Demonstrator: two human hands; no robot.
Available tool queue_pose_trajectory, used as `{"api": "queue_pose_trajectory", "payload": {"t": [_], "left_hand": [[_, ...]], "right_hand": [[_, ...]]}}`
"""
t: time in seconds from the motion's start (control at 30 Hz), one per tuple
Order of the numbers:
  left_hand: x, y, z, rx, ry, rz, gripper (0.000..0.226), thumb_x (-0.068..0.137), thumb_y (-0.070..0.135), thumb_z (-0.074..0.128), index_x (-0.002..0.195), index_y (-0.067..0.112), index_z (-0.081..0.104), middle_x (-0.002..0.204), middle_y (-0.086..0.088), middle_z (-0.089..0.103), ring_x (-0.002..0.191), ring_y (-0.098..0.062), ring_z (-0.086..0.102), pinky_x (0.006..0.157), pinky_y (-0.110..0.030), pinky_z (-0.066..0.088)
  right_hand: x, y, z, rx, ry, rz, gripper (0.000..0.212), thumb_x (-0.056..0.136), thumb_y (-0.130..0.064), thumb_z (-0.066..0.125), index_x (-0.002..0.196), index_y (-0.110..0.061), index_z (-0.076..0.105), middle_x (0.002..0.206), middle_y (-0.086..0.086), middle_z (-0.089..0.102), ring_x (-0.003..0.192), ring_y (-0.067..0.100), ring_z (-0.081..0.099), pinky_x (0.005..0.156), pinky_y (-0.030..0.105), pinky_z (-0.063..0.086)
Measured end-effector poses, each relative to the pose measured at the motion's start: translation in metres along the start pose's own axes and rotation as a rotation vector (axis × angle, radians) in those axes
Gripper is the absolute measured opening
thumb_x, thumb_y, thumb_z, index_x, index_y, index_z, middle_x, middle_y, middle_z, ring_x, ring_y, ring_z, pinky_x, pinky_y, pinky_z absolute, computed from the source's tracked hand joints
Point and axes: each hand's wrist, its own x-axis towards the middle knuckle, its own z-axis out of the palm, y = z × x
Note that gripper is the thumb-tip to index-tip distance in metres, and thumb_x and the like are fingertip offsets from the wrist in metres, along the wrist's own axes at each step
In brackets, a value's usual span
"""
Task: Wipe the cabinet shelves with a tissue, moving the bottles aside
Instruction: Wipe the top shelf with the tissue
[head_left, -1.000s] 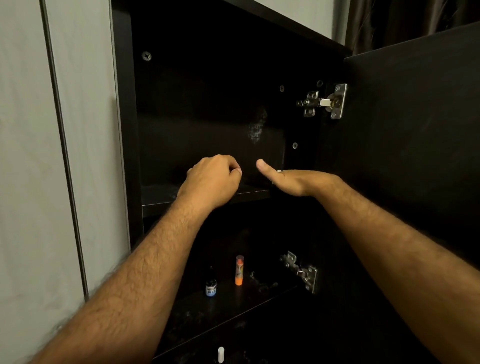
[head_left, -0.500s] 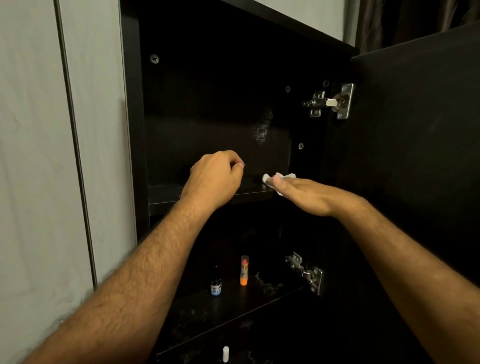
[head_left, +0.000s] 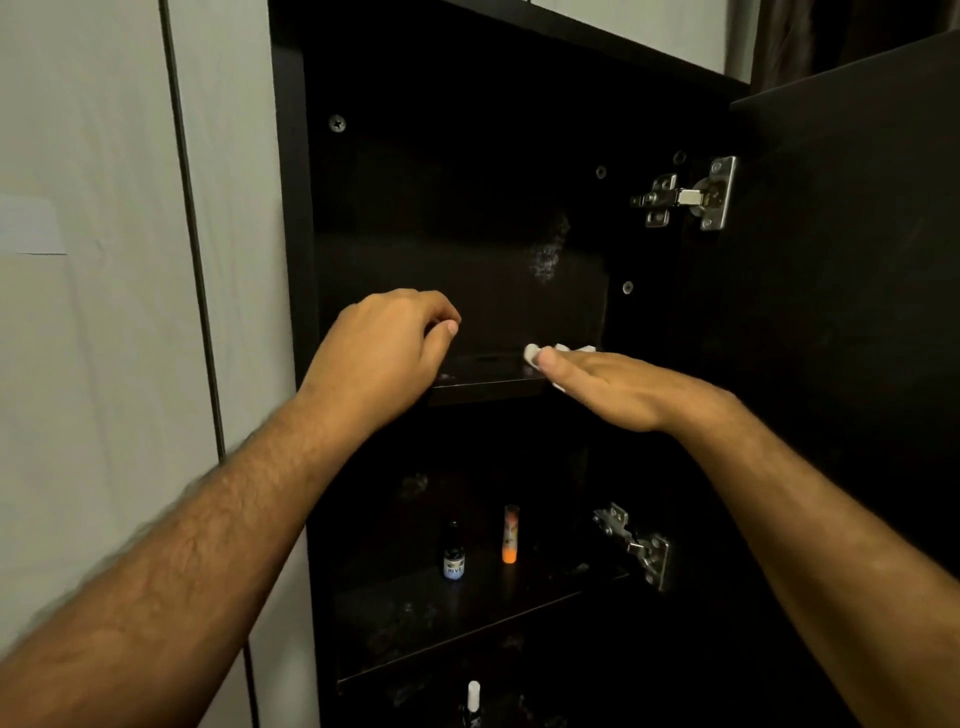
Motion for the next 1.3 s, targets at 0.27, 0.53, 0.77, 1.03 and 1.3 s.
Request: {"api": "queue_pose_trajectory", "payload": {"t": [0.27,0.53,0.77,1.03,1.3], "left_hand": [[-0.012,0.004,-0.011,0.038,0.056,0.121,0.027,0.099,0.032,0.048,0.119,0.024,0.063,0.113,0.007,0.066,0.105,-0.007,0.059,0.095,-0.030,0.046],[-0.026,-0.009,-0.021,0.132,0.211,0.282,0.022,0.095,0.028,0.055,0.110,0.020,0.069,0.107,0.002,0.069,0.109,-0.017,0.061,0.102,-0.036,0.039],[-0.036,-0.024,-0.020,0.291,0.320,0.321,0.034,0.093,0.029,0.058,0.124,0.015,0.063,0.137,-0.011,0.055,0.142,-0.032,0.031,0.120,-0.051,0.013],[-0.044,-0.046,-0.017,0.251,0.419,0.131,0.067,0.095,0.031,0.056,0.152,0.012,0.024,0.161,-0.018,0.009,0.149,-0.034,0.002,0.119,-0.053,0.015],[-0.043,-0.056,-0.010,0.210,0.433,0.115,0.075,0.096,0.030,0.053,0.154,0.007,0.013,0.161,-0.021,0.003,0.150,-0.032,-0.002,0.121,-0.047,0.009]], "right_hand": [[0.032,-0.023,0.003,-0.150,-0.005,0.175,0.135,0.044,-0.105,-0.002,0.151,-0.030,0.032,0.162,-0.004,0.022,0.151,0.023,0.010,0.120,0.047,0.014],[0.009,-0.016,-0.001,-0.088,-0.026,0.137,0.108,0.068,-0.092,0.002,0.154,-0.030,0.022,0.163,-0.009,0.007,0.151,0.016,-0.004,0.122,0.045,-0.002],[0.019,-0.048,0.017,-0.094,-0.003,-0.042,0.111,0.063,-0.092,0.006,0.153,-0.030,0.027,0.162,-0.011,0.013,0.151,0.016,0.003,0.122,0.046,0.010],[0.019,-0.046,0.005,-0.103,-0.029,0.176,0.107,0.065,-0.093,0.001,0.152,-0.036,0.028,0.162,-0.010,0.018,0.151,0.017,0.009,0.121,0.046,0.009],[0.005,-0.047,0.010,-0.004,-0.046,-0.006,0.085,0.083,-0.077,0.006,0.152,-0.033,0.028,0.162,-0.012,0.015,0.149,0.007,0.003,0.119,0.034,0.002]]}}
